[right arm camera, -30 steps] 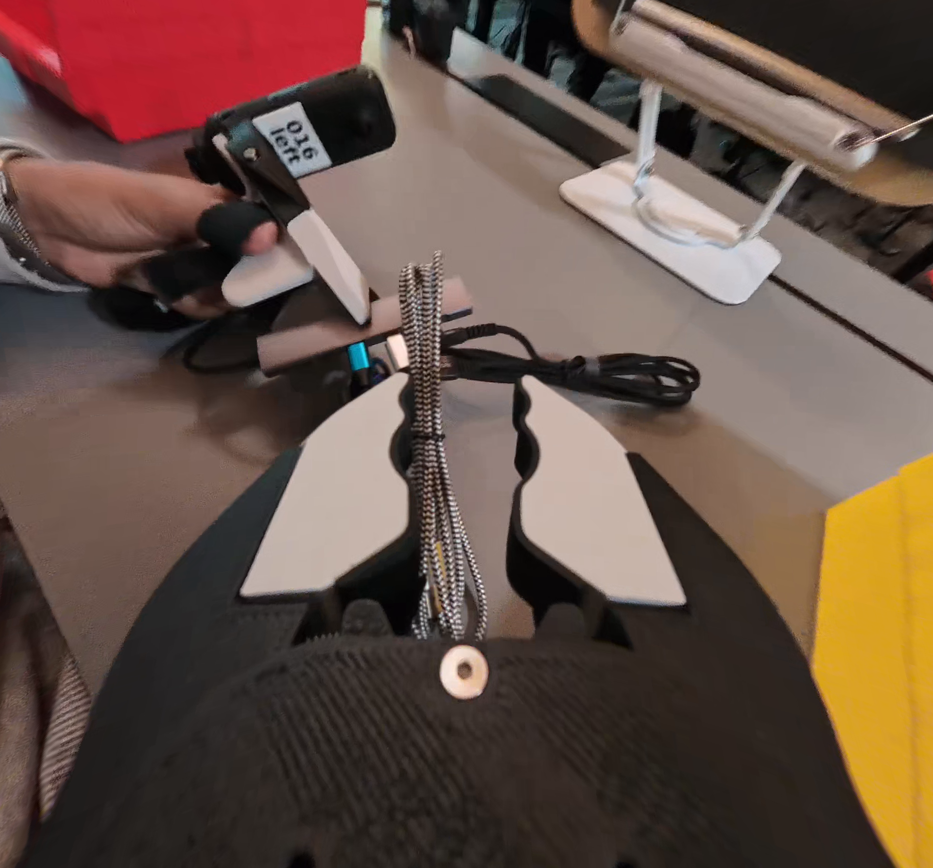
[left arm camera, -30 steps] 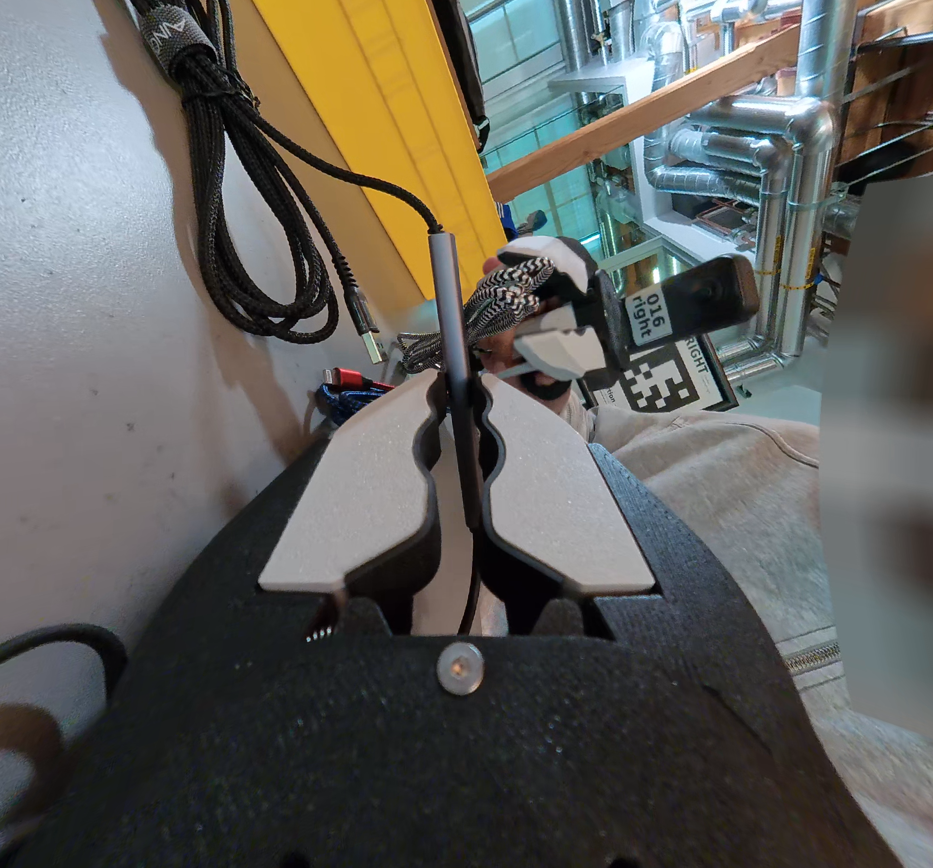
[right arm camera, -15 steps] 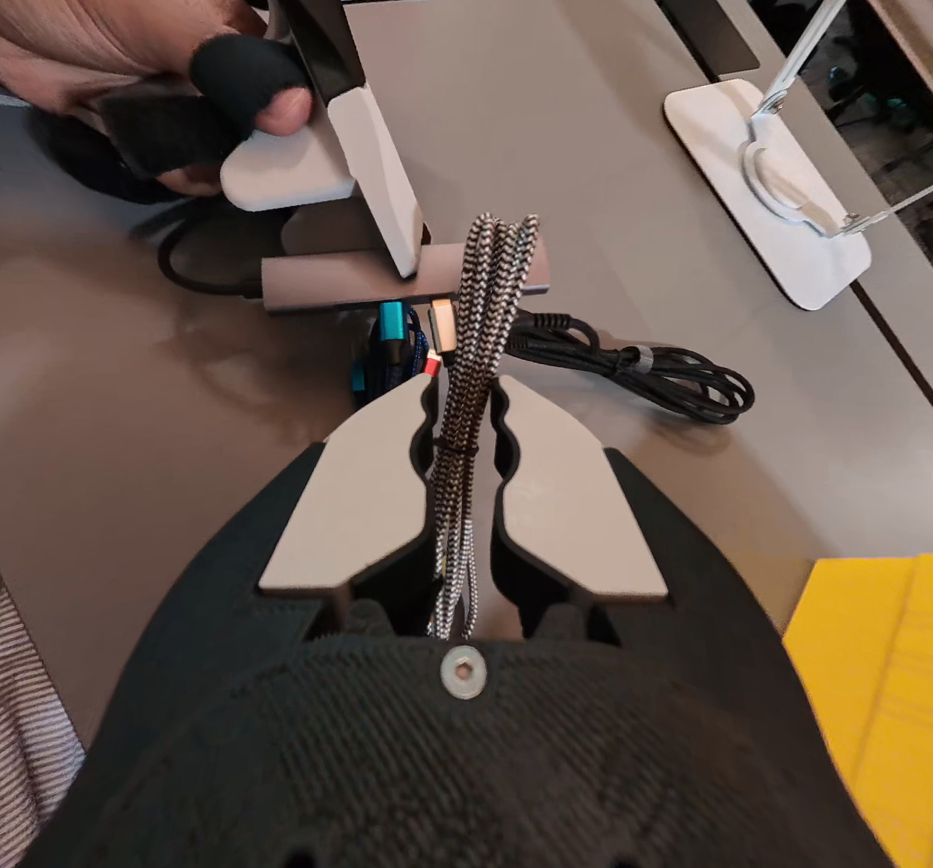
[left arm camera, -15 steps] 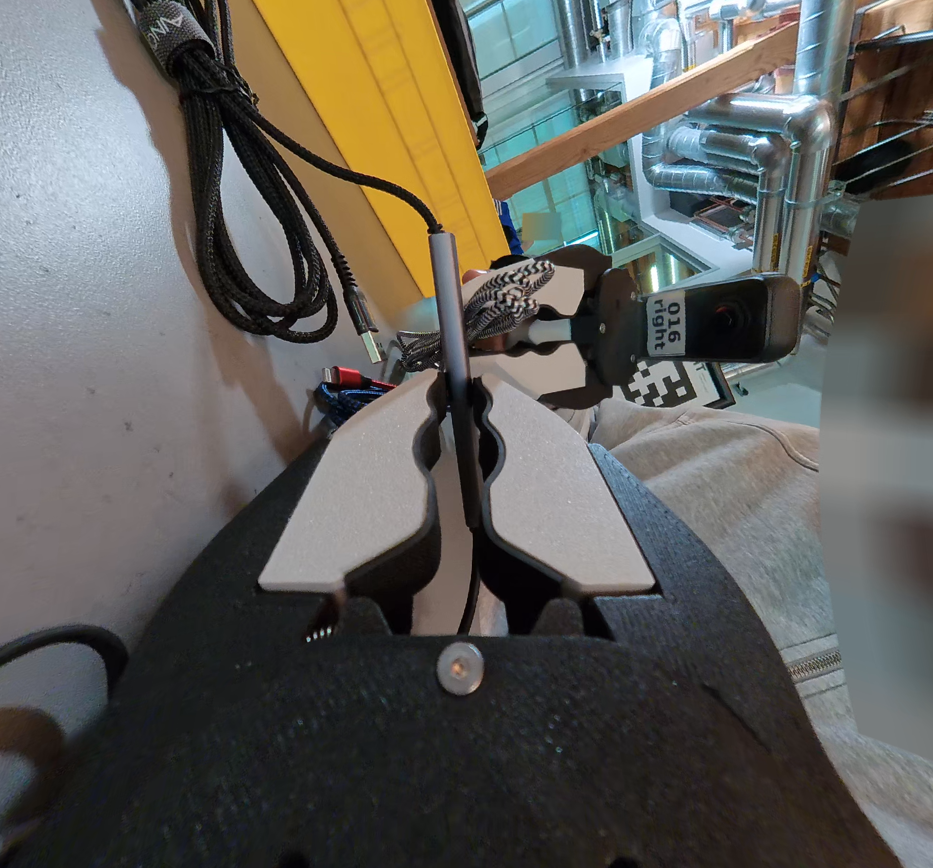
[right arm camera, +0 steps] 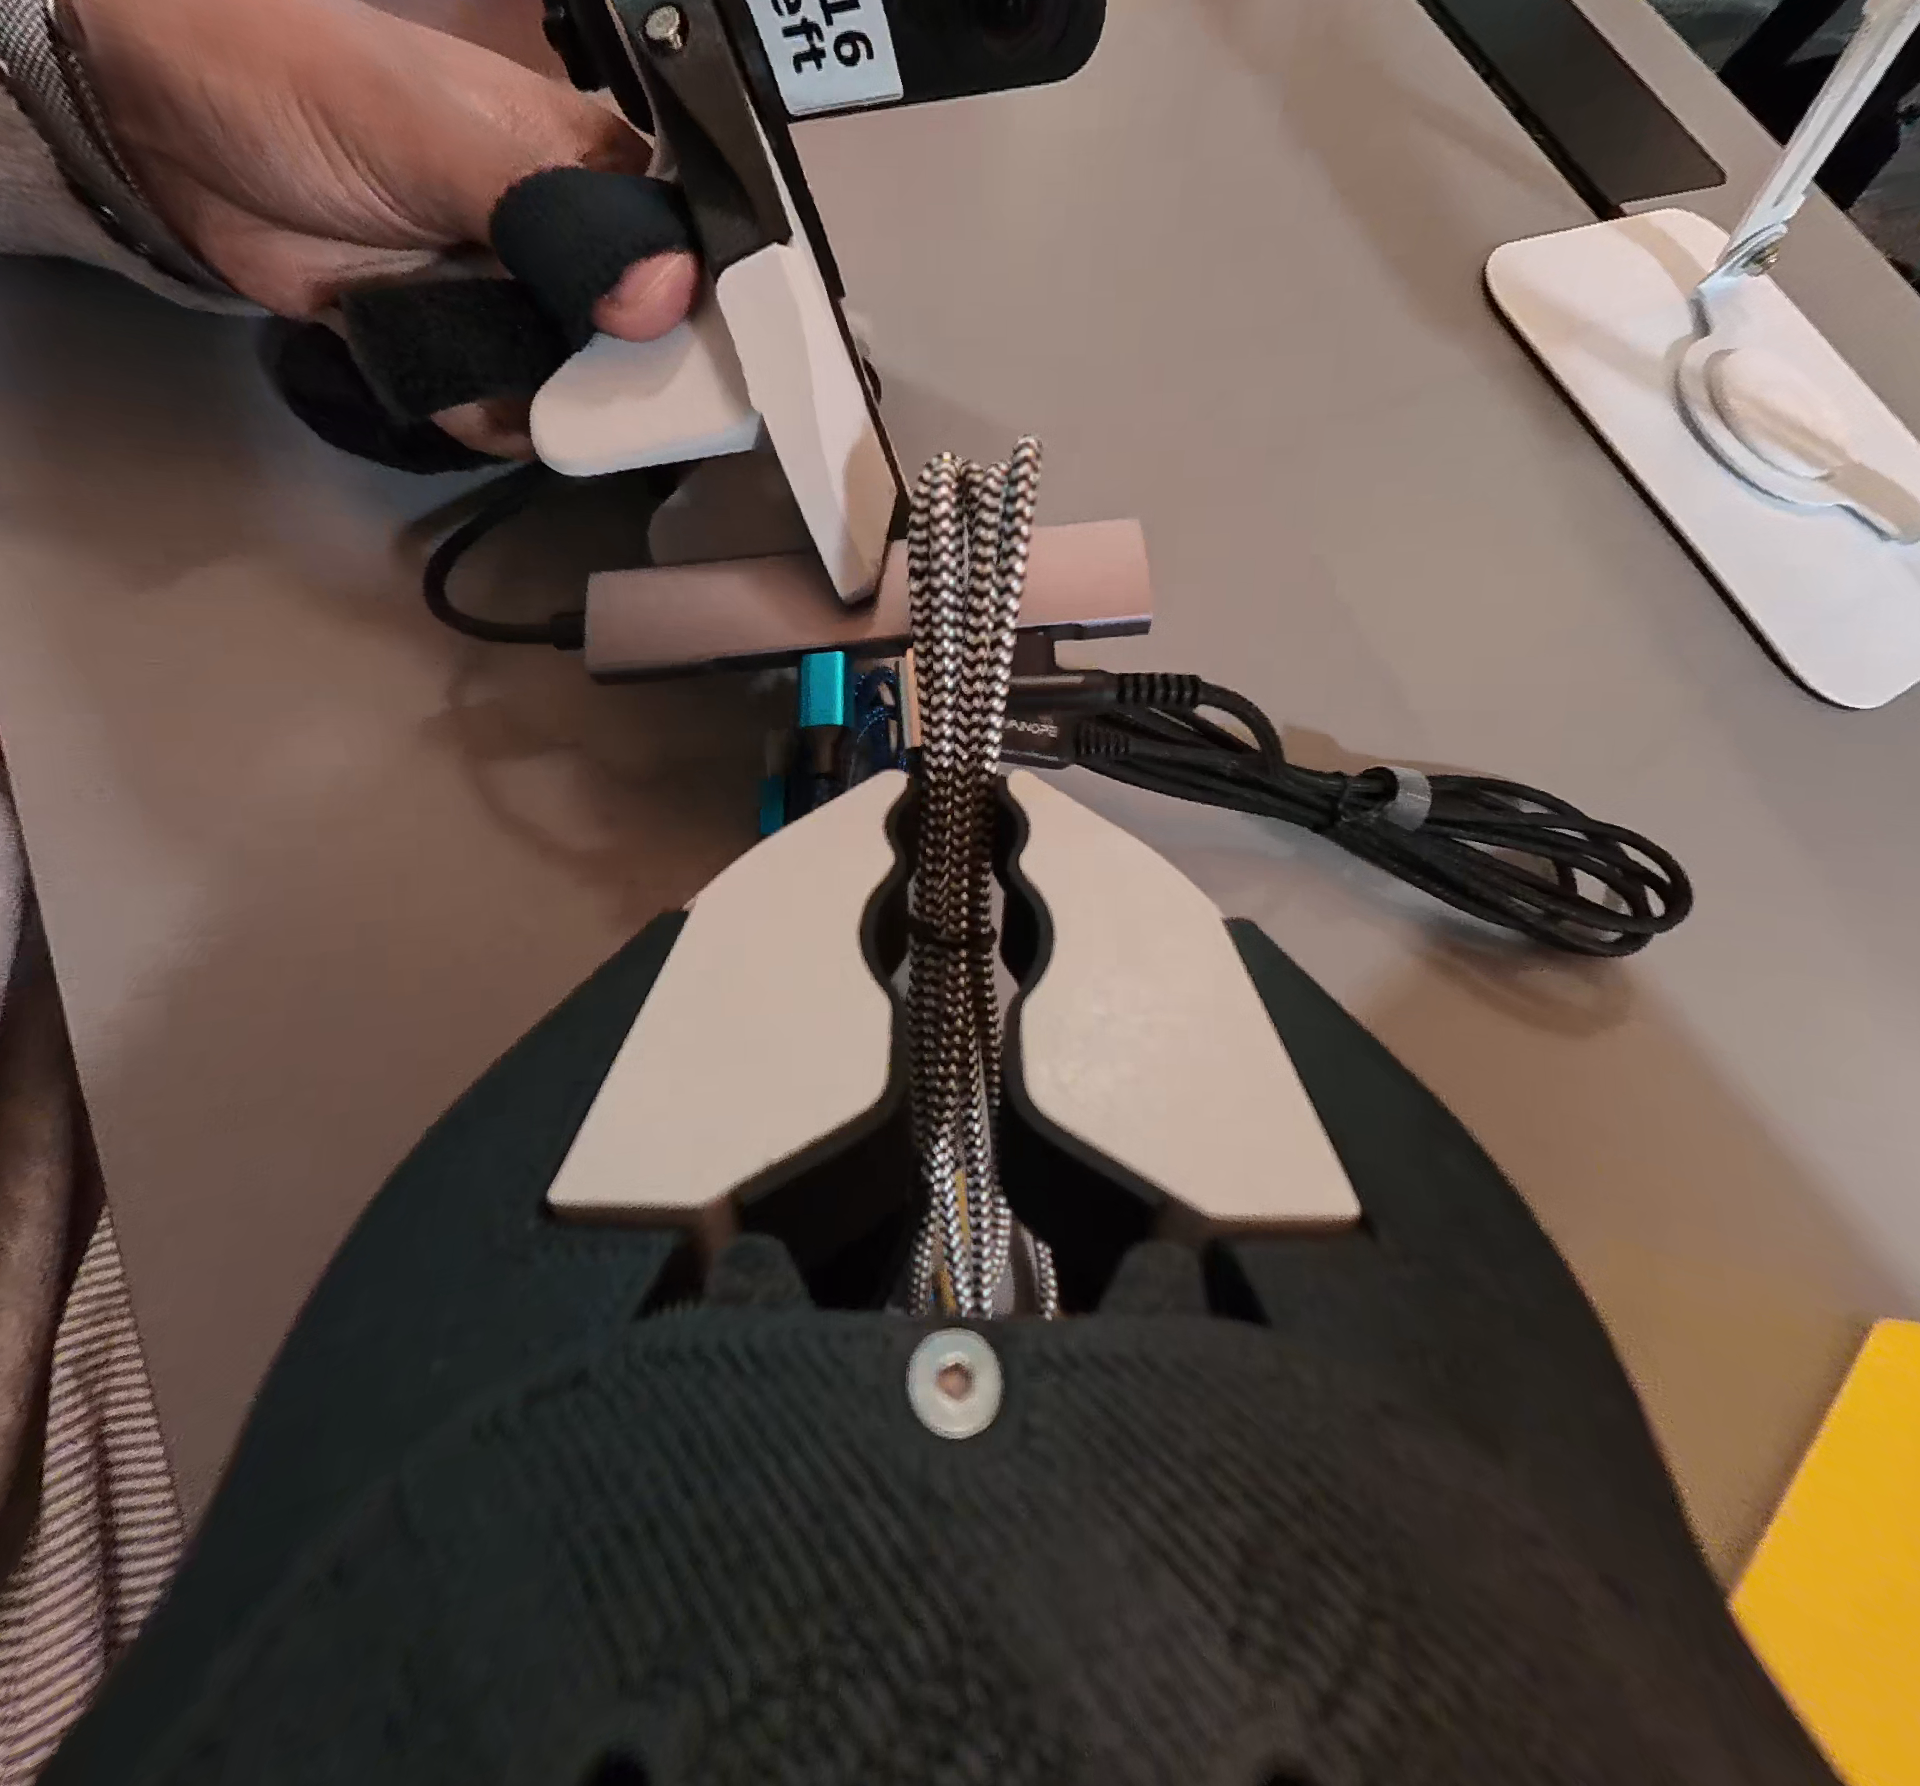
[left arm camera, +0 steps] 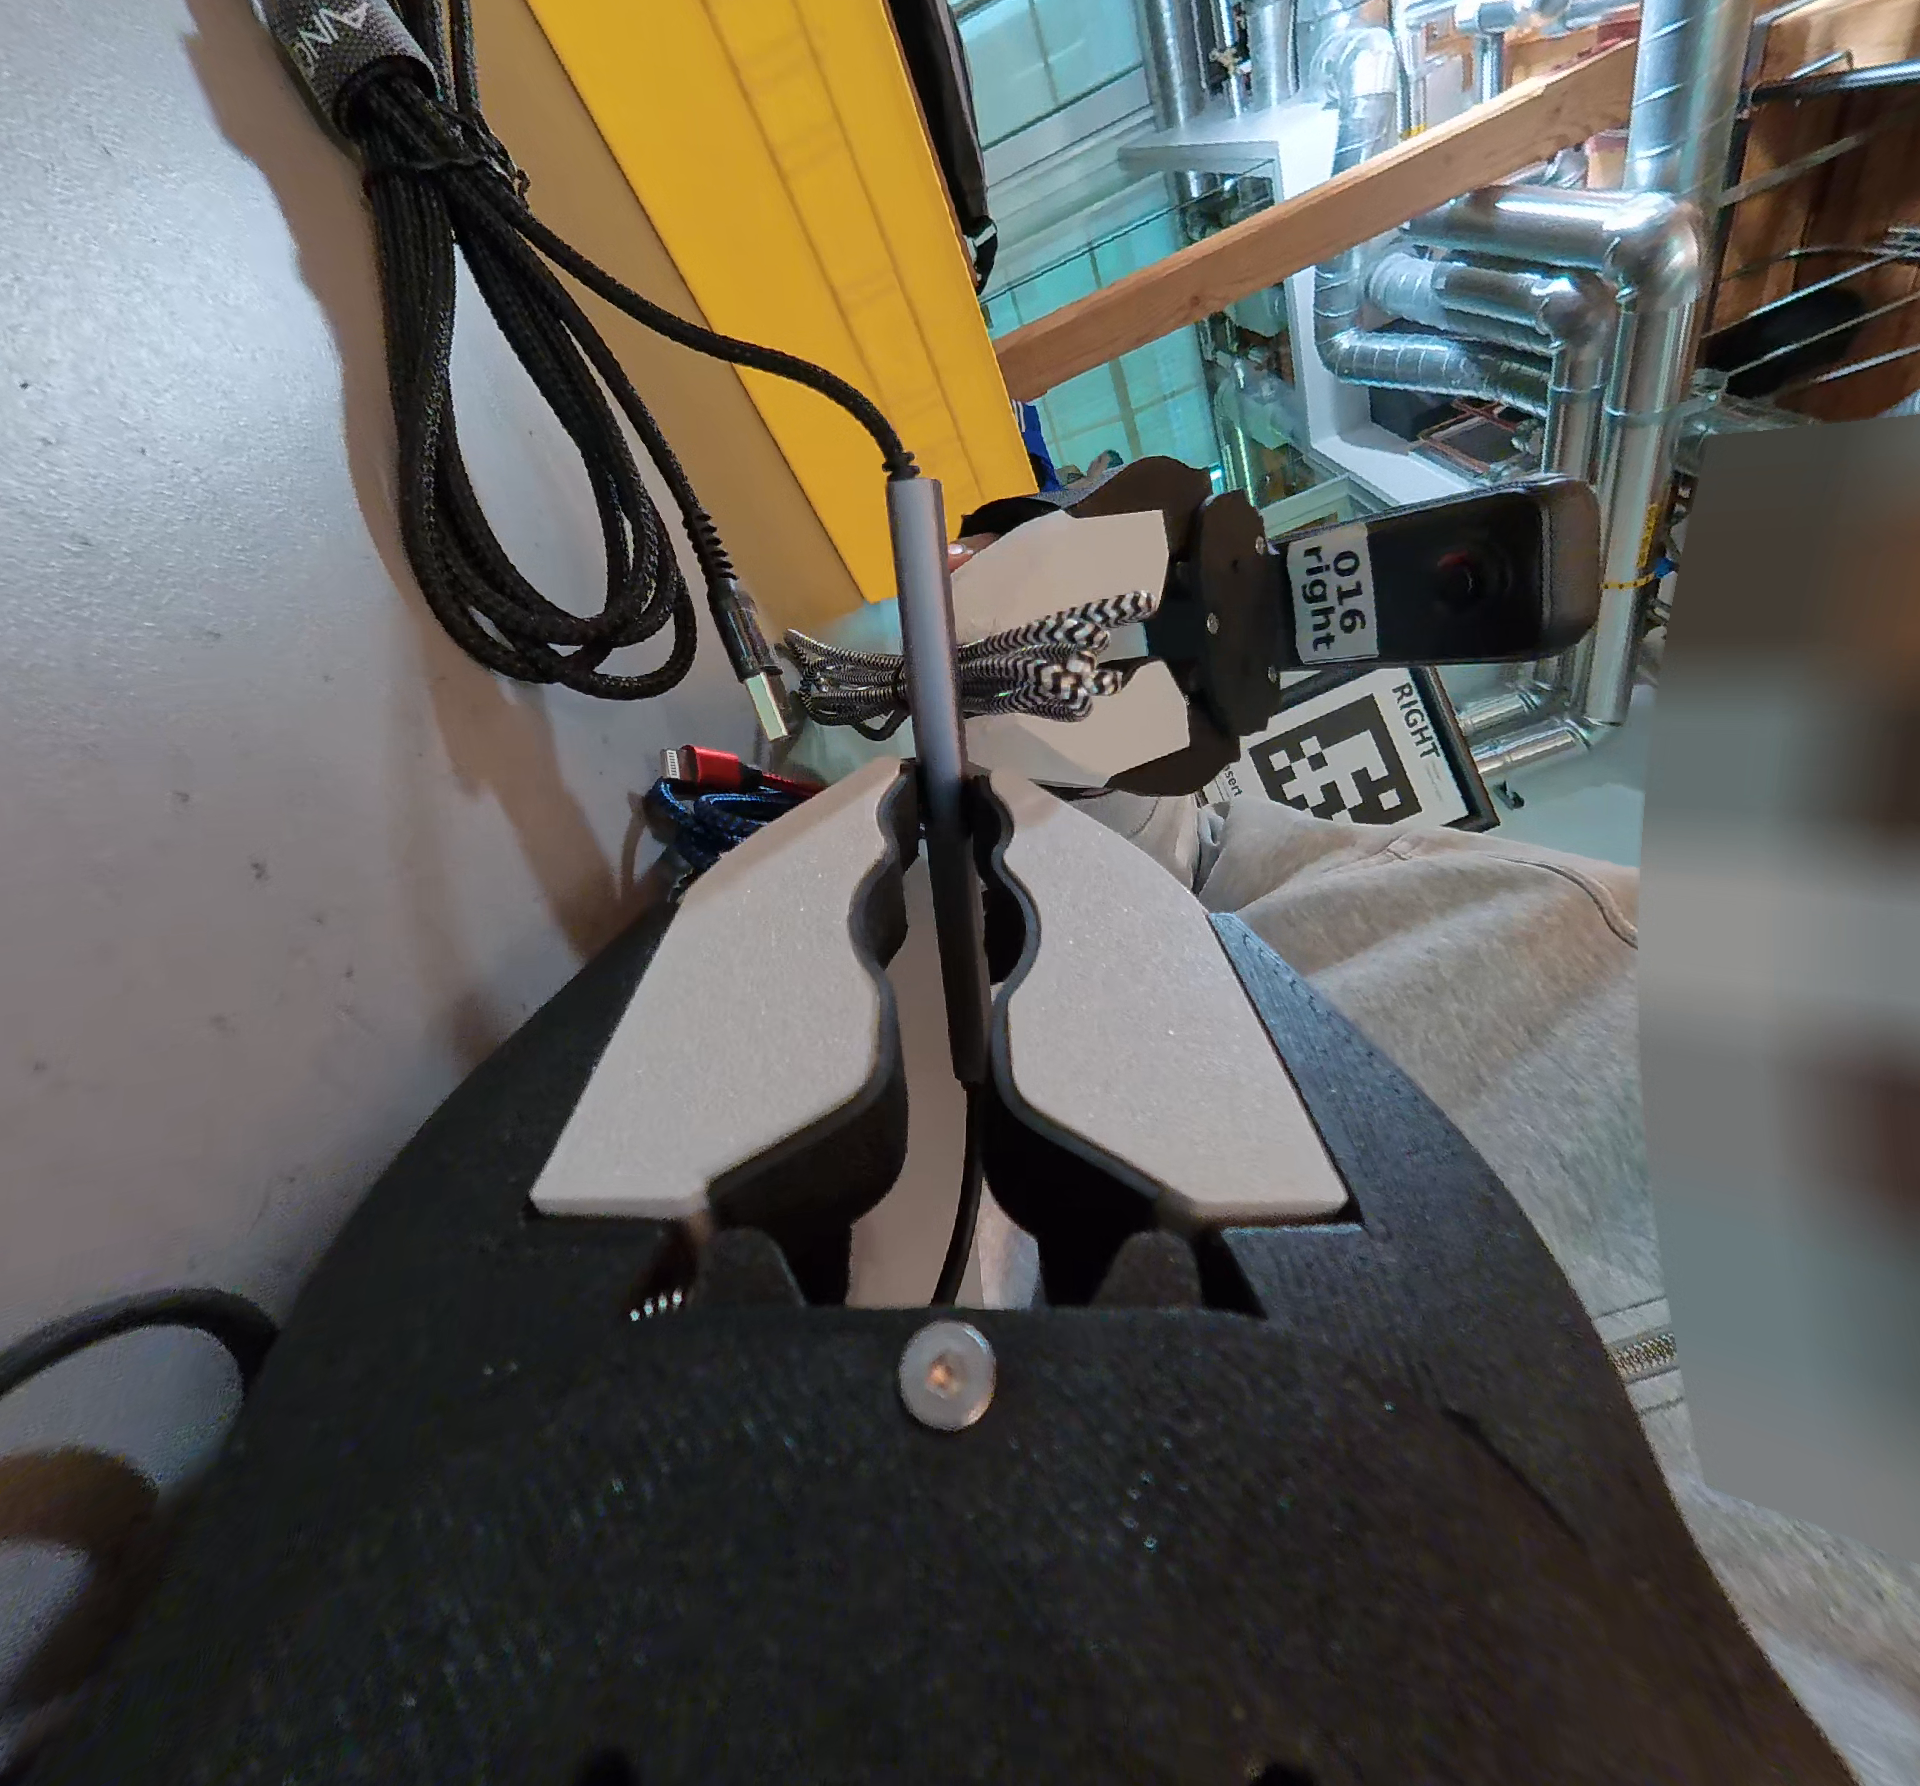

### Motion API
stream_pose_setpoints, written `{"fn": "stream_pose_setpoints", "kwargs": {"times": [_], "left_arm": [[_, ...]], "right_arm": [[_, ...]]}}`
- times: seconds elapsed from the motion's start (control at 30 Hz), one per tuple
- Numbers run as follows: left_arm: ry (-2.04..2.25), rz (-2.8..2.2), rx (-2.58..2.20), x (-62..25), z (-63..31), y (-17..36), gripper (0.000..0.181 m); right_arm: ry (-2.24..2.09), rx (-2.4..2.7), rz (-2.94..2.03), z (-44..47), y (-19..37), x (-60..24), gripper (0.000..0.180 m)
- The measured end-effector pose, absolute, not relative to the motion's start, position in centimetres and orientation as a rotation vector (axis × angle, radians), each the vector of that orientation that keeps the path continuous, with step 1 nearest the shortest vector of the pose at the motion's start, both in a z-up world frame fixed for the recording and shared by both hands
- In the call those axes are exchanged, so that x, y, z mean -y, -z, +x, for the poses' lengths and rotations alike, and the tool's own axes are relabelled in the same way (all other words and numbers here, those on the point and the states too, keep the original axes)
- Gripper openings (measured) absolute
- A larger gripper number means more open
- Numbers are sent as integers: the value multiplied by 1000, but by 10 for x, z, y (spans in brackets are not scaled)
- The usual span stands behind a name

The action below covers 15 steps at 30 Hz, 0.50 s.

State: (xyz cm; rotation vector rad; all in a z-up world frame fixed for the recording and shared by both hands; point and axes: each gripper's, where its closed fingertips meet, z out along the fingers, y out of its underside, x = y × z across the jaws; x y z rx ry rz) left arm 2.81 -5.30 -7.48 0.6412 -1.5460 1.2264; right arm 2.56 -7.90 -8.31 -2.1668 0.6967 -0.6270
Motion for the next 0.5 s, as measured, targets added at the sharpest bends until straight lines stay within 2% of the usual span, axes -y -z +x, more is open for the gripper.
{"fn": "stream_pose_setpoints", "kwargs": {"times": [0.5], "left_arm": [[-1207, 614, 1536, 52, 25, 74, 9]], "right_arm": [[522, -708, -2033, 25, 78, 76, 11]]}}
